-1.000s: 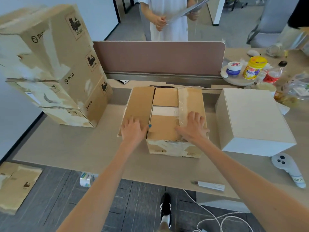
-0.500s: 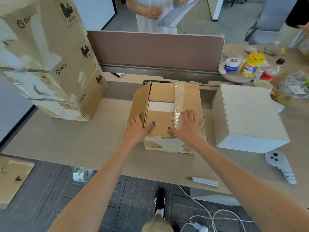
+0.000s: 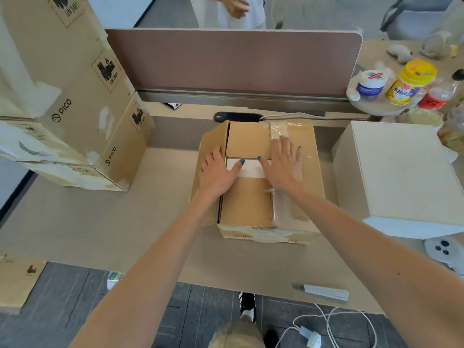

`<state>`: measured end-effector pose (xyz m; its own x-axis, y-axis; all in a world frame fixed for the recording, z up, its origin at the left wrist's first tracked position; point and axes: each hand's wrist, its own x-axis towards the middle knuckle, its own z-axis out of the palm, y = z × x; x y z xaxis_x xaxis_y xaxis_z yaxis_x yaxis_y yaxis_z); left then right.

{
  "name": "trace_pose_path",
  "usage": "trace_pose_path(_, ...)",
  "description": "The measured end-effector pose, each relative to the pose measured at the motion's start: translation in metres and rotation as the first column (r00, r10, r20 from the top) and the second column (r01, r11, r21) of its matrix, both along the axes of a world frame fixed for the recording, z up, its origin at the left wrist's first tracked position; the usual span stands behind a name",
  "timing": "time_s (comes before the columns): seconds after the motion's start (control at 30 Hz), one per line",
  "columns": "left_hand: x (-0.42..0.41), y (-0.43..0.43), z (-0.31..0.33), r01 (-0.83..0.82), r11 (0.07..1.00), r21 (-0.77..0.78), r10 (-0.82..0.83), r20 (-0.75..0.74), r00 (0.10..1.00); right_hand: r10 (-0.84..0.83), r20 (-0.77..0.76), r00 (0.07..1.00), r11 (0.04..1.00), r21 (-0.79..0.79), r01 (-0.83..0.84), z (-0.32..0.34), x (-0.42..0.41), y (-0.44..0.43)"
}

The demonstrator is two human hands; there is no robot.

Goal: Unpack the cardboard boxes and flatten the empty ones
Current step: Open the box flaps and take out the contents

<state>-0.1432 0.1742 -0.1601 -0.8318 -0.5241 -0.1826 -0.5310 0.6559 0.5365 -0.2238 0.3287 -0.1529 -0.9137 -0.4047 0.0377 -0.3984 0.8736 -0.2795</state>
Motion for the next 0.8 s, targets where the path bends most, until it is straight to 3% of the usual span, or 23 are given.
trace_pose_path(0.27, -0.067, -0.022, -0.005, 0.011, 1.0, -0.012, -0.012, -0.055, 0.998, -0.005, 0.018, 1.0, 0.999, -0.037, 0.006, 0.001, -0.048, -0.02)
trace_pose_path(0.47, -0.098, -0.033, -0.005, 0.265, 0.948, -0.178, -0.268, 0.005, 0.963, -0.026, 0.022, 0.999, 0.998, -0.064, 0.028, 0.009, -0.073, -0.011)
trace_pose_path(0.8, -0.098, -0.036, -0.015, 0.229, 0.959, -0.168, -0.241, -0.058, 0.969, 0.047, 0.079, 0.996, 0.999, -0.029, -0.045, 0.065, -0.086, -0.009)
